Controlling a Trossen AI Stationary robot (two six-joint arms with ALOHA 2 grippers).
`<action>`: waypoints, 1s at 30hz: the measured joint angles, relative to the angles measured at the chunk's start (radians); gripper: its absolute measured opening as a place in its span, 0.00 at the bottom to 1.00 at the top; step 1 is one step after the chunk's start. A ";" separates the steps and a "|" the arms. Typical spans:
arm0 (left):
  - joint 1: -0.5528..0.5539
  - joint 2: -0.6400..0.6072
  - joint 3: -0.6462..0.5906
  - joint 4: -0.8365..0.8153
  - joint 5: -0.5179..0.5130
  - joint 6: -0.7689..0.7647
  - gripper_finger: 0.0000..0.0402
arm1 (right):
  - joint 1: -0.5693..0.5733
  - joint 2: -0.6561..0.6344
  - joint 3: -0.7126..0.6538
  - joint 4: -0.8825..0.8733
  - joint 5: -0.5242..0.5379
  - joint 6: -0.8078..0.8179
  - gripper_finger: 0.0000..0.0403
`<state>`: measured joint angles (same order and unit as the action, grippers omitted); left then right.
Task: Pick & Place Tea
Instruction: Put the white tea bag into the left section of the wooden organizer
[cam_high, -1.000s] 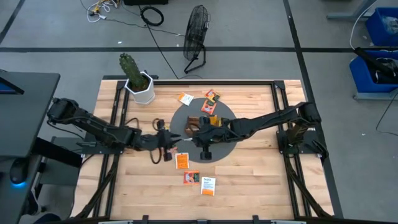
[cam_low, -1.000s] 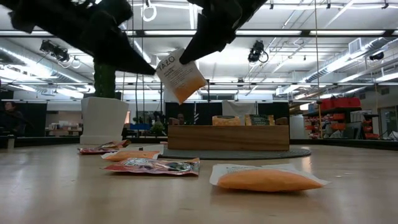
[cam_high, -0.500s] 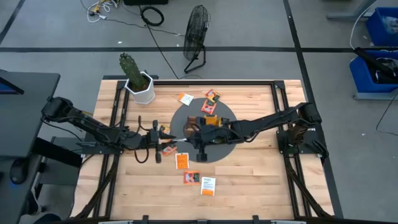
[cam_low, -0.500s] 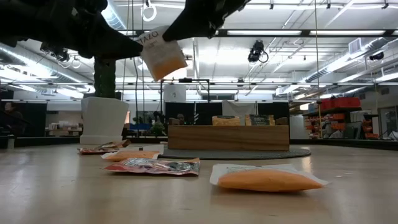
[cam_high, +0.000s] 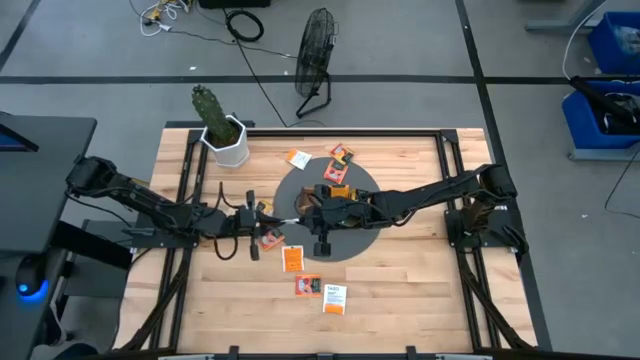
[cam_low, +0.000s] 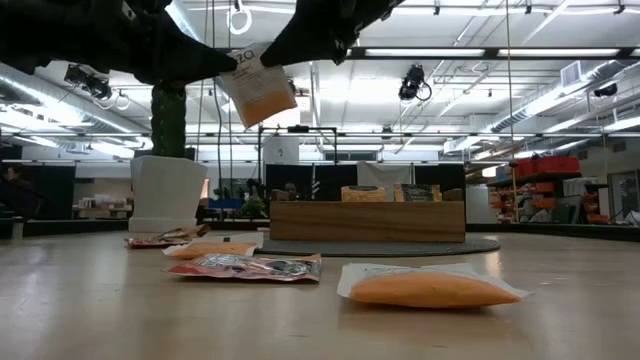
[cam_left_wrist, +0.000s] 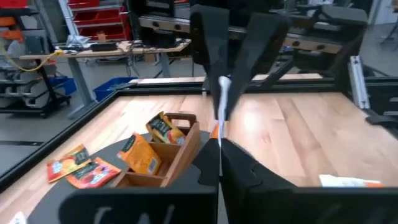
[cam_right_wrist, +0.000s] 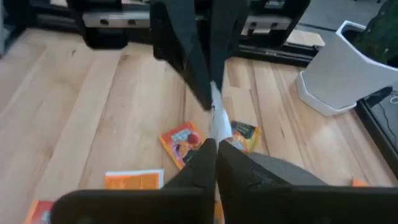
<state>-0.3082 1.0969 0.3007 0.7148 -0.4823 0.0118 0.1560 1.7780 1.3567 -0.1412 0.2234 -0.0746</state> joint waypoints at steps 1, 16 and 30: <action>0.009 0.000 0.000 -0.006 -0.003 0.005 0.01 | 0.005 -0.007 0.000 -0.033 0.013 -0.012 0.07; 0.283 0.000 0.059 -0.155 0.288 -0.049 0.00 | 0.234 -0.155 -0.245 0.221 0.201 -0.072 0.10; 0.537 0.015 0.204 -0.334 0.698 0.132 0.00 | 0.339 -0.235 -0.539 0.569 0.233 -0.038 0.10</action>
<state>0.2292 1.1122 0.5050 0.3804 0.2160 0.1435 0.4946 1.5435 0.8178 0.4276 0.4566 -0.1130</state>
